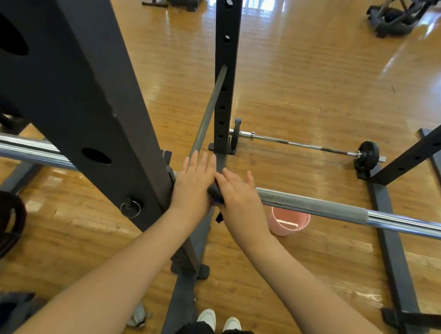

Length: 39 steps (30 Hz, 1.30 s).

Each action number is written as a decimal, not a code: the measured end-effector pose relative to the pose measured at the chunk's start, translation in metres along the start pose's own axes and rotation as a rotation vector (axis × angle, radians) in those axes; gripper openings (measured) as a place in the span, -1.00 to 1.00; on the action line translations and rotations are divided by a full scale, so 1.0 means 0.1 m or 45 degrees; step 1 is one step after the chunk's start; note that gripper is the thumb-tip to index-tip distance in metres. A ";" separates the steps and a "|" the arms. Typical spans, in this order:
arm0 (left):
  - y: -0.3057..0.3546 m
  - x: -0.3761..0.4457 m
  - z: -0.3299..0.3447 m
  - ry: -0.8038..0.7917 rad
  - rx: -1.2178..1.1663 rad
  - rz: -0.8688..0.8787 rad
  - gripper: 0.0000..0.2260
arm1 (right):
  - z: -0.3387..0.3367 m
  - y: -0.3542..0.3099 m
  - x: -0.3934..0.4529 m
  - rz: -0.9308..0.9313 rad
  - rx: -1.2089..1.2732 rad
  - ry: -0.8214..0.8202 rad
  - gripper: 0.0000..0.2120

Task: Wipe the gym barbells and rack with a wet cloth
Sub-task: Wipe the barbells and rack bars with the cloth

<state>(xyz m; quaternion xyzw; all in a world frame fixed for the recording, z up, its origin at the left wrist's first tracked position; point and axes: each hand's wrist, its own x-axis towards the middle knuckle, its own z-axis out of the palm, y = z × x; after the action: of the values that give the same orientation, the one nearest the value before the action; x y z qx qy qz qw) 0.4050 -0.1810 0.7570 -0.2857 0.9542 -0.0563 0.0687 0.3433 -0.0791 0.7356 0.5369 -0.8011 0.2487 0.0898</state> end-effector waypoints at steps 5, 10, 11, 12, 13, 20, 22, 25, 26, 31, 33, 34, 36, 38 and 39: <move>0.07 -0.37 0.22 0.304 -0.088 -0.072 -0.21 | -0.22 0.28 -0.26 0.033 -0.094 -0.057 -0.23; 0.15 -0.45 0.32 0.179 -0.203 -0.170 -0.26 | -0.06 0.05 0.01 0.003 -0.049 -0.085 -0.43; 0.15 -0.47 0.34 0.176 -0.141 -0.165 -0.29 | -0.03 -0.01 0.10 -0.039 -0.032 -0.101 -0.45; 0.15 -0.48 0.33 0.187 -0.067 -0.154 -0.30 | -0.01 -0.04 0.15 -0.067 -0.012 -0.132 -0.45; 0.14 -0.50 0.34 0.184 -0.017 -0.141 -0.28 | -0.01 -0.04 0.16 -0.079 -0.011 -0.179 -0.43; 0.13 -0.63 0.38 0.197 -0.234 -0.160 -0.10 | -0.18 0.19 -0.13 0.206 -0.127 -0.274 -0.33; 0.12 -0.65 0.33 0.158 -0.226 -0.176 -0.11 | -0.14 0.09 -0.08 0.311 -0.142 -0.265 -0.38; 0.12 -0.63 0.32 0.105 -0.107 -0.145 -0.20 | -0.09 -0.15 0.21 0.206 -0.099 -0.422 -0.56; 0.11 -0.63 0.30 0.085 -0.100 -0.121 -0.25 | -0.06 -0.21 0.31 0.142 -0.068 -0.501 -0.58; 0.05 -0.64 0.29 0.151 -0.061 -0.135 -0.29 | -0.15 -0.15 0.45 0.049 0.022 -0.687 -0.53; 0.06 -0.65 0.28 0.177 -0.085 -0.149 -0.26 | -0.29 -0.03 0.38 0.015 0.042 -0.699 -0.54; 0.09 -0.66 0.27 0.155 -0.108 -0.158 -0.25 | -0.35 0.02 0.35 0.010 0.048 -0.719 -0.56; 0.12 -0.67 0.23 0.113 -0.145 -0.196 -0.22 | -0.40 0.07 0.35 -0.010 0.057 -0.748 -0.60; 0.16 -0.67 0.19 0.044 -0.158 -0.258 -0.20 | -0.35 0.03 0.43 -0.057 0.071 -0.763 -0.68; 0.18 -0.67 0.14 0.007 -0.156 -0.288 -0.20 | -0.30 -0.01 0.49 -0.081 0.088 -0.771 -0.71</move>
<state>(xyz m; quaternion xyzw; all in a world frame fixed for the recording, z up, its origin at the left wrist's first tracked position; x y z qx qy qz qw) 0.4527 -0.1304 0.7473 -0.3949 0.9178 -0.0061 0.0418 0.3206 -0.1041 0.7817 0.6142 -0.7653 0.1015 -0.1635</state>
